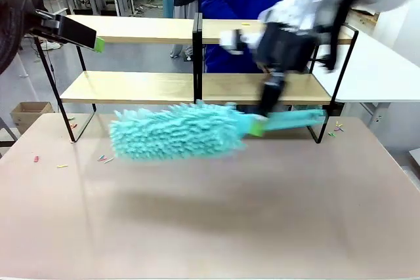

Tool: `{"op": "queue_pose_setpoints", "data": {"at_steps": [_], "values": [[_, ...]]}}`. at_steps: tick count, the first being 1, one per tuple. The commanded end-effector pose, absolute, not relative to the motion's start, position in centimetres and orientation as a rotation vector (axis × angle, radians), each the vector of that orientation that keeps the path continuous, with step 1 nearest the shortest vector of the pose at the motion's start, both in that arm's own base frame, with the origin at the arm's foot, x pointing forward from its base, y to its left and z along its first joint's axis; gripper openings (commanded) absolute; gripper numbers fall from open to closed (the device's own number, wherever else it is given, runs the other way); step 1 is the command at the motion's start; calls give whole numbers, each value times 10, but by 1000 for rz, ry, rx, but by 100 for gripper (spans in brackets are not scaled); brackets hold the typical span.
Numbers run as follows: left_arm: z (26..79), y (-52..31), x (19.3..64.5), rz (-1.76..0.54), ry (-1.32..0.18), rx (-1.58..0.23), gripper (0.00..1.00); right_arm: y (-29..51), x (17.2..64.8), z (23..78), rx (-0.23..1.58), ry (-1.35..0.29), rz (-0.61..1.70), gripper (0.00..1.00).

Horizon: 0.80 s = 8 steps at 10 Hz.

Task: Clean the shelves.
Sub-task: Clean another randomly selected level of the Shelf with the Duster.

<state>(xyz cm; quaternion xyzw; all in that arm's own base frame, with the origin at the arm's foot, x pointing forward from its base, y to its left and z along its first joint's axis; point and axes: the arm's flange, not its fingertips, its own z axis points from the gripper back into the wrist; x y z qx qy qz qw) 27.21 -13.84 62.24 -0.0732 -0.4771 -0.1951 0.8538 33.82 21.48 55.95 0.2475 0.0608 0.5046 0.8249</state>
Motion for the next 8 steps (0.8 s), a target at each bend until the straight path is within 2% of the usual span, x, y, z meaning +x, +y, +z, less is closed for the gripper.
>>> {"op": "queue_pose_setpoints", "data": {"at_steps": [1, 3, 4, 5, 7, 8], "values": [[622, -137, 273, -409, -1002, -155, 100, 168, 281, 586, 476, 104, 1107, 13], [622, -137, 273, -409, -1002, -155, 100, 190, 240, 591, 447, 54, 1160, 13], [622, -137, 273, -409, -1002, -155, 100, 160, 270, 593, 488, 133, 1112, 13], [622, -137, 273, -409, -1002, -155, 100, 163, 245, 602, 465, 103, 1142, 13], [622, -137, 273, -409, -1002, -155, 100, 158, 248, 619, 482, -12, 1212, 13], [622, -137, 273, -409, -1002, -155, 100, 138, 250, 647, 462, -120, 1175, 13]]}}
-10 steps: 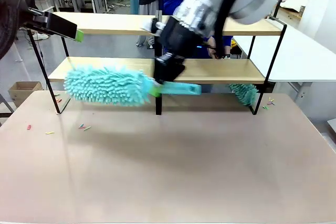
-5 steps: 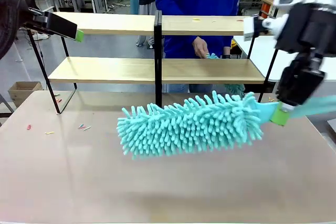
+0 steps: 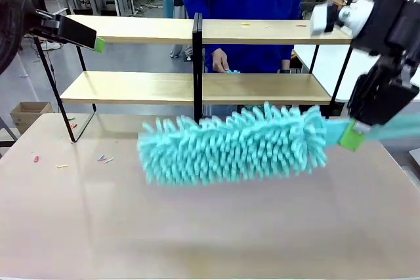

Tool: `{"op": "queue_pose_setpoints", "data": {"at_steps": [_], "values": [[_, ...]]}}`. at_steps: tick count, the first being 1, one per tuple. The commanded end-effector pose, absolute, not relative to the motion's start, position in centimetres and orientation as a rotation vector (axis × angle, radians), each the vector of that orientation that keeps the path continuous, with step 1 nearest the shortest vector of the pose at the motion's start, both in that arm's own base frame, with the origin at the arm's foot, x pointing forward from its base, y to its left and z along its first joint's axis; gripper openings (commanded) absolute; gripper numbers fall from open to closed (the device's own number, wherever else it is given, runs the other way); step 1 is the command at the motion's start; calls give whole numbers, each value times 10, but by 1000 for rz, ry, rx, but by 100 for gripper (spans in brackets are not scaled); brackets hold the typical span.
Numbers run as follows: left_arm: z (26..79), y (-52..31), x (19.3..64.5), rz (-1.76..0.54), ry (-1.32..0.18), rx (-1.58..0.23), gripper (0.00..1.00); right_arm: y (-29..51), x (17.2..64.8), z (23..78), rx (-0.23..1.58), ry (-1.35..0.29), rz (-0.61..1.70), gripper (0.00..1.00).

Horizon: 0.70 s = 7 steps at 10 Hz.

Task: Clean the shelves.
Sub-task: Clean another randomly selected level of the Shelf with the Duster.

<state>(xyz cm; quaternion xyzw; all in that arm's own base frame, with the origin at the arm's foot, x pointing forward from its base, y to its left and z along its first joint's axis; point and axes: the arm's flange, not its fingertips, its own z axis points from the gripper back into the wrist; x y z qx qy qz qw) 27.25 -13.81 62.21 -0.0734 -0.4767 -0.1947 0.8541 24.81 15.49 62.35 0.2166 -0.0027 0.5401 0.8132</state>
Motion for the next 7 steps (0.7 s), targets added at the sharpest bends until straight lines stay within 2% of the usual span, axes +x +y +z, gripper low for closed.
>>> {"op": "queue_pose_setpoints", "data": {"at_steps": [1, 4, 5, 7], "values": [[622, -137, 273, -409, -1002, -155, 100, 112, 247, 680, 430, -232, 1152, 13], [622, -137, 273, -409, -1002, -155, 100, 8, 233, 771, 230, -463, 785, 13], [622, -137, 273, -409, -1002, -155, 100, -28, 226, 784, 198, -503, 681, 13], [622, -137, 273, -409, -1002, -155, 100, -106, 202, 772, 278, -478, 670, 13]]}}
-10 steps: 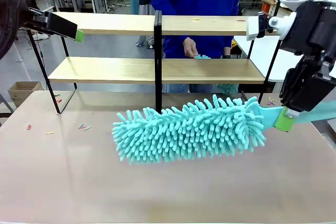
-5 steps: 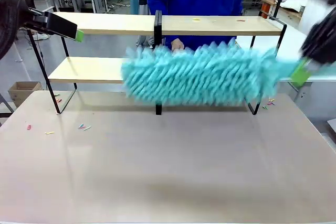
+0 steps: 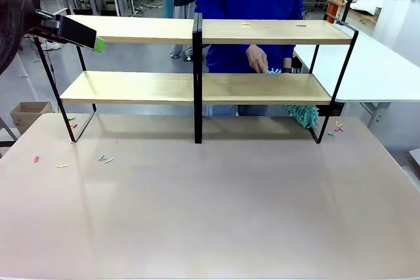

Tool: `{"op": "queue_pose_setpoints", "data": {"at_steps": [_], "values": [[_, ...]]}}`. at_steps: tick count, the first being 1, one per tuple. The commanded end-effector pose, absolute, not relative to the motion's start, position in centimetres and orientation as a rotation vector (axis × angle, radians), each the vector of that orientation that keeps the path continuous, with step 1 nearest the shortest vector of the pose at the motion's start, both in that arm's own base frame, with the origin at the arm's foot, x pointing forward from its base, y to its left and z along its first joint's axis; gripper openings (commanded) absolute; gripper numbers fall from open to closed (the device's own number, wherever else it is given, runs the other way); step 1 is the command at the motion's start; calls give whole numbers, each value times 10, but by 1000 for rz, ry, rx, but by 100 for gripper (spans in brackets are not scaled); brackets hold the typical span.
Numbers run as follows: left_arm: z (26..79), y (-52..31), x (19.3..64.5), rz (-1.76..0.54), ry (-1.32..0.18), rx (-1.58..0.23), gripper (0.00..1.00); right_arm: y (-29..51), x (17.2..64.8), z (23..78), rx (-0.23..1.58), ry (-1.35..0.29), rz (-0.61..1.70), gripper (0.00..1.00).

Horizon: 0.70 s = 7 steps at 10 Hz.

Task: Clean the shelves.
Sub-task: Clean another randomly selected level of the Shelf with the Duster.

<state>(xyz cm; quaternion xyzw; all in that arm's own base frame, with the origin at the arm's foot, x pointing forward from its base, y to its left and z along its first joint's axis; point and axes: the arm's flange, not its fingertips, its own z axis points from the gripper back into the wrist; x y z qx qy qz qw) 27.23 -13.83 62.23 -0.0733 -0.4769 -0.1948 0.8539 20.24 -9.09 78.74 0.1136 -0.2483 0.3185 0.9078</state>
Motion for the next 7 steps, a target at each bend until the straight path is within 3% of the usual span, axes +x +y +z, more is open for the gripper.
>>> {"op": "queue_pose_setpoints", "data": {"at_steps": [1, 2, 3, 7], "values": [[622, -137, 273, -409, -1002, -155, 100, -133, 188, 753, 337, -507, 646, 13], [622, -137, 273, -409, -1002, -155, 100, -150, 178, 731, 381, -553, 615, 13], [622, -137, 273, -409, -1002, -155, 100, -124, 195, 773, 278, -504, 629, 13], [622, -137, 273, -409, -1002, -155, 100, -124, 195, 773, 278, -504, 629, 13]]}}
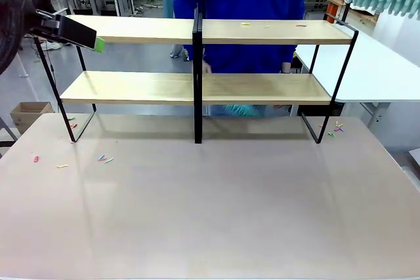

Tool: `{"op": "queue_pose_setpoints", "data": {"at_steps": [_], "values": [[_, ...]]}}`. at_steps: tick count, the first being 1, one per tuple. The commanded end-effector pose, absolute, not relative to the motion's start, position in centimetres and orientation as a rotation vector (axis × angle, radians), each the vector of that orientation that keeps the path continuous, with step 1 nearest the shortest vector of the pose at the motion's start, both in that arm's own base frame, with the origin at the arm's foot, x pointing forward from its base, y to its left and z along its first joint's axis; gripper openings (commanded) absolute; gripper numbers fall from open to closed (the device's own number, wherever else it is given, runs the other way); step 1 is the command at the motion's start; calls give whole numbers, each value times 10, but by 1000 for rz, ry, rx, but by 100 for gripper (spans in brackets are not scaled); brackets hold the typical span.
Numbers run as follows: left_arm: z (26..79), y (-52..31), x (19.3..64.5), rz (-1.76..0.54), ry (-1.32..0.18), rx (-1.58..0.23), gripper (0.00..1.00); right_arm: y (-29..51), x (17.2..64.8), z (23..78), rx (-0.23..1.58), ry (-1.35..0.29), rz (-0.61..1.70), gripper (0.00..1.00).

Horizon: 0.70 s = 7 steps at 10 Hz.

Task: Clean the shelves.
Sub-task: Clean another randomly selected level of the Shelf with the Duster.

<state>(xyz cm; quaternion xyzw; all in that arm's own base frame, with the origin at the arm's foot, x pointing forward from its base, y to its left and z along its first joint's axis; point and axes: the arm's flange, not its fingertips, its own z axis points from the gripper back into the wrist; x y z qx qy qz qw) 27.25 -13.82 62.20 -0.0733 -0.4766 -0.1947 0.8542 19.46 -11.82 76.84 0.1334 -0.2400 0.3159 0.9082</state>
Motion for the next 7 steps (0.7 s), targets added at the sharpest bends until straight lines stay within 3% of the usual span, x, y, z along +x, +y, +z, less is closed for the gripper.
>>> {"op": "queue_pose_setpoints", "data": {"at_steps": [1, 7], "values": [[622, -137, 273, -409, -1002, -155, 100, -124, 195, 773, 278, -504, 629, 13], [622, -137, 273, -409, -1002, -155, 100, -124, 195, 773, 278, -504, 629, 13]]}}
